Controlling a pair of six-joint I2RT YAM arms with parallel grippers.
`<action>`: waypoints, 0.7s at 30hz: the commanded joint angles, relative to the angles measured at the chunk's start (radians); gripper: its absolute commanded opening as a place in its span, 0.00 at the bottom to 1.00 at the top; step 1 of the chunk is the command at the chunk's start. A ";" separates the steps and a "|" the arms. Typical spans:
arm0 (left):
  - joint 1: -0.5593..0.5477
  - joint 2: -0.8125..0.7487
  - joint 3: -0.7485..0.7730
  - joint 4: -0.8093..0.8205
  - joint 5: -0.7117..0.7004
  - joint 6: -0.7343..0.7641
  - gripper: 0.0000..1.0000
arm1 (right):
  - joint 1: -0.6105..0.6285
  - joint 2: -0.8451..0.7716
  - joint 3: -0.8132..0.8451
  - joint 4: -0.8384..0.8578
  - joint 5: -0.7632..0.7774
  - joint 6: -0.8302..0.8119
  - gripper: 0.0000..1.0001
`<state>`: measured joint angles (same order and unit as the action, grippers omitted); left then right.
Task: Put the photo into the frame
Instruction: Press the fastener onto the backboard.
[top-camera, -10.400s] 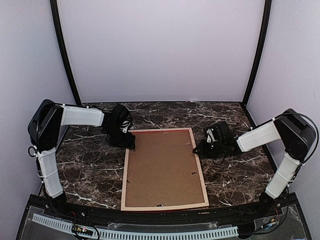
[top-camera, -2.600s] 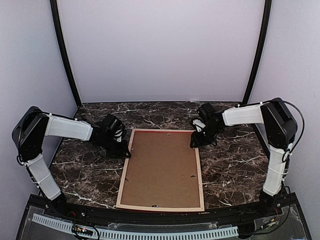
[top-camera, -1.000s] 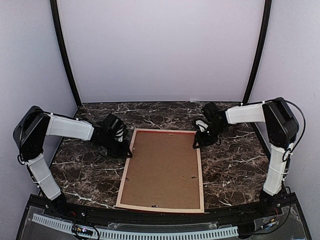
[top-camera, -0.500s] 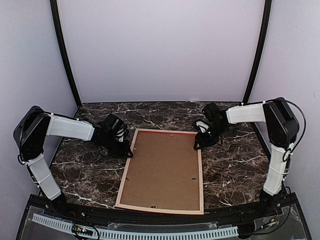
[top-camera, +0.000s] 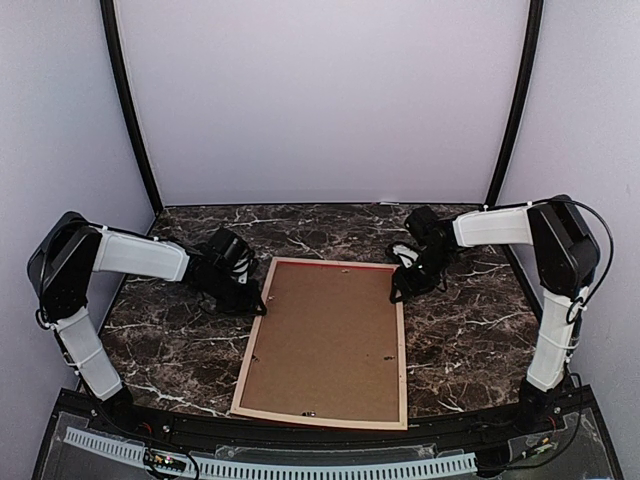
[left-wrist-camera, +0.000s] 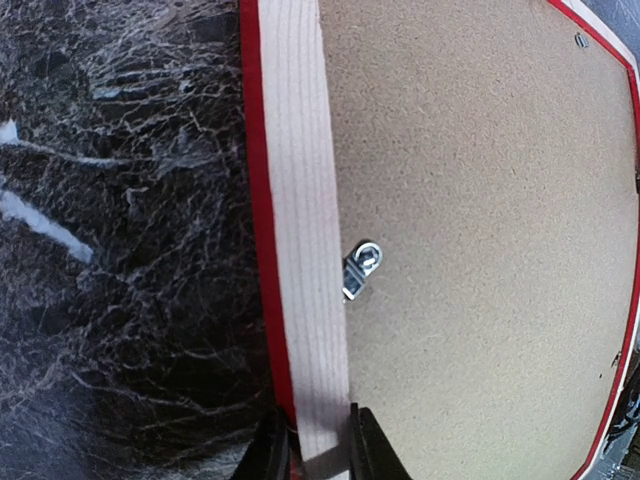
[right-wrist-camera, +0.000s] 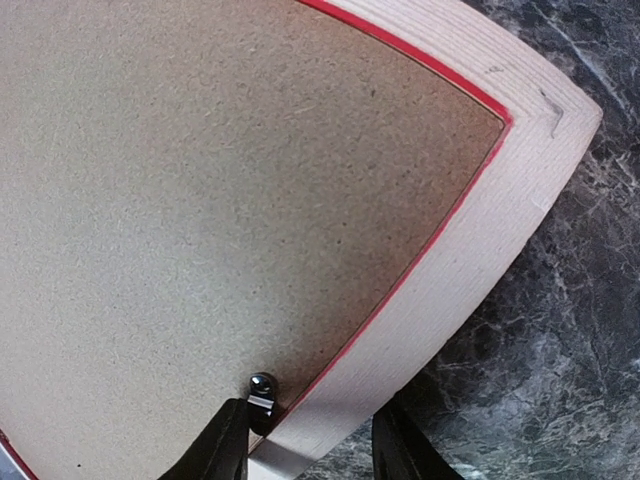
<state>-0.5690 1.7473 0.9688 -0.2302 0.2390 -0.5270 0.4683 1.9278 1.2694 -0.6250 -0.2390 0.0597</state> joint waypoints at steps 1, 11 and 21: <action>-0.002 0.021 0.001 -0.044 0.005 0.022 0.10 | -0.007 -0.001 -0.004 -0.065 0.068 -0.007 0.40; -0.002 0.020 -0.007 -0.041 0.005 0.019 0.10 | -0.023 0.015 0.015 -0.031 0.083 0.021 0.23; -0.002 0.014 -0.012 -0.035 0.005 0.016 0.10 | -0.056 0.026 0.053 0.005 0.031 0.029 0.30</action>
<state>-0.5728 1.7504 0.9703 -0.2214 0.2424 -0.5320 0.4511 1.9331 1.2869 -0.6342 -0.2630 0.1017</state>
